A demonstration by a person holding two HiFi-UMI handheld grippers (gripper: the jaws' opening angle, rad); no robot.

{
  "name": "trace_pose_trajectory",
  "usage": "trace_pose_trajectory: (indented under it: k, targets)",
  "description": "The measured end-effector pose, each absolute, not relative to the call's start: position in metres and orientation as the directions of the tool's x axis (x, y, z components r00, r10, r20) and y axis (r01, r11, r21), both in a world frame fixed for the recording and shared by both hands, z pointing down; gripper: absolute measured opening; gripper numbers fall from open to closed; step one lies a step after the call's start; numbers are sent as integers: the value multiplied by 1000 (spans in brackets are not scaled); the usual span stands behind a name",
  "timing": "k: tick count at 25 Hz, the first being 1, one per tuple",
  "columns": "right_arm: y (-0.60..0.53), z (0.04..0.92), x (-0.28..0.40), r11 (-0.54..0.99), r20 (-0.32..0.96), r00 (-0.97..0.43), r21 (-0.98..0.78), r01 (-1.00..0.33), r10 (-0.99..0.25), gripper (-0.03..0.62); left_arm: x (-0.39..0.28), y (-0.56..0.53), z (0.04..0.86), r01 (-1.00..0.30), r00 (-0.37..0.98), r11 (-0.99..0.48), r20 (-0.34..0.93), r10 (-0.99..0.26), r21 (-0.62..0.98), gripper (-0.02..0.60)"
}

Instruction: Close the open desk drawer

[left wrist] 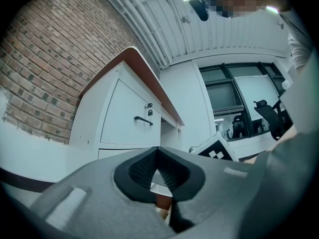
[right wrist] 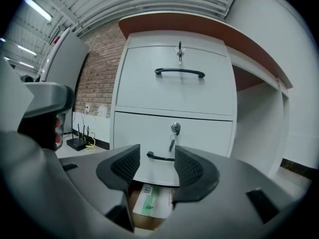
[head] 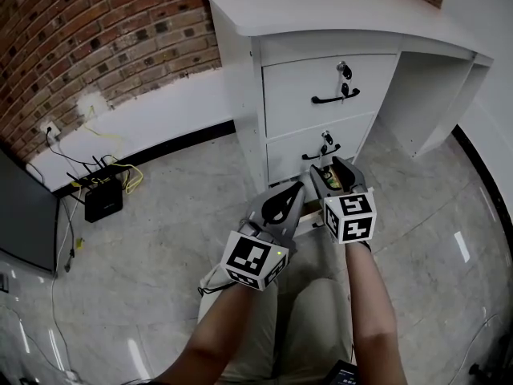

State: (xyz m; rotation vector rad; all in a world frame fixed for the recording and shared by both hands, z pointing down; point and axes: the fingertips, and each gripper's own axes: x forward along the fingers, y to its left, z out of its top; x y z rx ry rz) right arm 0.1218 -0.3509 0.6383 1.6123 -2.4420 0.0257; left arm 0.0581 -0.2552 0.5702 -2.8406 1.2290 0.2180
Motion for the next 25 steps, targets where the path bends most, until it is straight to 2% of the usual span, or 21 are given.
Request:
trace_pose_trajectory:
  k: [5, 7, 16, 25]
  targets:
    - [-317, 630, 140, 371, 132, -356, 120, -921, -925, 57, 64, -249, 569, -719, 687, -695, -142, -712, 8, 5]
    - [-304, 624, 149, 362, 104, -352, 99, -927, -930, 22, 67, -247, 567, -715, 690, -699, -145, -709, 12, 5]
    - [-244, 595, 173, 398, 8, -397, 30, -917, -918, 11, 72, -231, 557, -705, 700, -709, -166, -695, -6, 5]
    - [-195, 590, 178, 417, -2, -418, 56, -907, -908, 11, 71, -211, 544, -691, 711, -723, -186, -678, -9, 5]
